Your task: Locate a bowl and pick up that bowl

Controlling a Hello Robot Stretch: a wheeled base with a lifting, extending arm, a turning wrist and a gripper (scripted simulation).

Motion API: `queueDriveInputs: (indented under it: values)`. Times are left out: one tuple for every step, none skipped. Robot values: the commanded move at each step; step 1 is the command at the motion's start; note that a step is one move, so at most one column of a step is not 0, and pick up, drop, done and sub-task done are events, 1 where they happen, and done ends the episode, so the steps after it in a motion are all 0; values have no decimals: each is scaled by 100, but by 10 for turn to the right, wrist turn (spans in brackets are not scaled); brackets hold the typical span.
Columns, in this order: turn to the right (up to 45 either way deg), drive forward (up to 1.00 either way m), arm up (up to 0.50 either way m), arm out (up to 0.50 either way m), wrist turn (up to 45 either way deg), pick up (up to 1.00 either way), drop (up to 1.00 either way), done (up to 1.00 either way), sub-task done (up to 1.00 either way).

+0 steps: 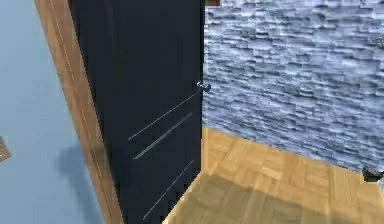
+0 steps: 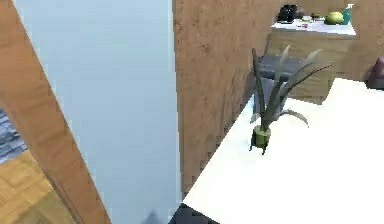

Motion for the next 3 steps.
queueDriveInputs:
  values:
    - [-450, 0, 0, 0, 0, 0, 0, 0, 0]
    - [-450, 0, 0, 0, 0, 0, 0, 0, 0]
    - [-240, 0, 0, 0, 0, 0, 0, 0, 0]
